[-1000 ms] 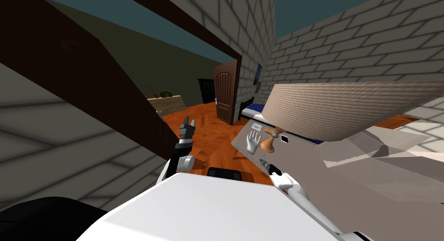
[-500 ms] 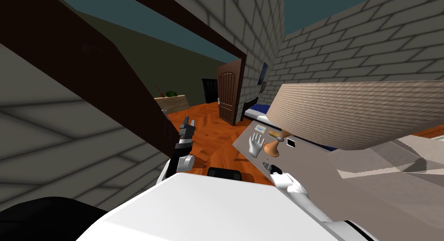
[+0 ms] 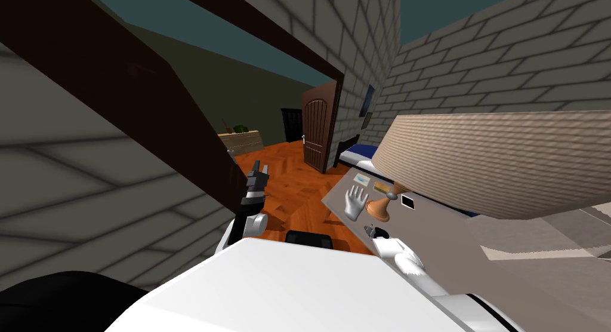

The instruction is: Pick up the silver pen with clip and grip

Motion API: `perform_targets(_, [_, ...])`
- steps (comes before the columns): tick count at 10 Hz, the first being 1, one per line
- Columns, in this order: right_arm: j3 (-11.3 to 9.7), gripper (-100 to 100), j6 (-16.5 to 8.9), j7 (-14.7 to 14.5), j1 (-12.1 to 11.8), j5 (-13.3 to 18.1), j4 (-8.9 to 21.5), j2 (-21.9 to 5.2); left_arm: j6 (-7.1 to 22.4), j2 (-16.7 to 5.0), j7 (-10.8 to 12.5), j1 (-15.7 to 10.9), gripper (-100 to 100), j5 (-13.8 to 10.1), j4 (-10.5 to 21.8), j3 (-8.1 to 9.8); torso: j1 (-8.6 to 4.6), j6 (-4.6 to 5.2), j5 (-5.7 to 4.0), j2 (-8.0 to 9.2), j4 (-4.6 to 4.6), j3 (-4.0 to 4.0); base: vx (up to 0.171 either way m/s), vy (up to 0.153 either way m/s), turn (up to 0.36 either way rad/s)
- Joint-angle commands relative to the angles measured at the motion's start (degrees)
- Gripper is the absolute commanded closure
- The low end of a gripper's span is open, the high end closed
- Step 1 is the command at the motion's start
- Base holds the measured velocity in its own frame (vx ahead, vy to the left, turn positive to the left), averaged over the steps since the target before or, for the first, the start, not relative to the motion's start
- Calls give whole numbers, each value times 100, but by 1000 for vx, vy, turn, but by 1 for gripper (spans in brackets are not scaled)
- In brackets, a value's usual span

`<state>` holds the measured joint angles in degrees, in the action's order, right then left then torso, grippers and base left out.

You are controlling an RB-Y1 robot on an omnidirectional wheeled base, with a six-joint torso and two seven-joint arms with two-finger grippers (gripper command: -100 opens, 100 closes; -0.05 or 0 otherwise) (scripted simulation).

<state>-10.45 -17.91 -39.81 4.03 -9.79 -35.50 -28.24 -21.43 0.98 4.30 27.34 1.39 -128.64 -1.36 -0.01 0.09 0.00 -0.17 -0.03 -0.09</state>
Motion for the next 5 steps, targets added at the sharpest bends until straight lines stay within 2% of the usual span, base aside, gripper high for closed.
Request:
perform_targets(1, [68, -100, -72, -109, 89, -46, 182, 26, 0, 0, 0, 0, 0, 0, 0, 0, 0, 0, 0, 0, 0, 0, 33, -7, 91])
perform_targets(3, [188, -100, -177, -256, 223, -104, 406, 73, 0, 0, 0, 0, 0, 0, 0, 0, 0, 1, 0, -3, -1, -2, 34, -8, 80])
perform_targets(4, [154, -100, -139, -178, 156, -55, 297, 62, 0, 0, 0, 0, 0, 0, 0, 0, -1, 0, 0, -4, -1, -2, 18, -7, 21])
perform_targets(5, [163, 0, -156, -193, 161, -56, 303, 65, 0, 0, 0, 0, 0, 0, 0, 0, 0, 3, 0, 2, 0, 0, 0, 0, 0])
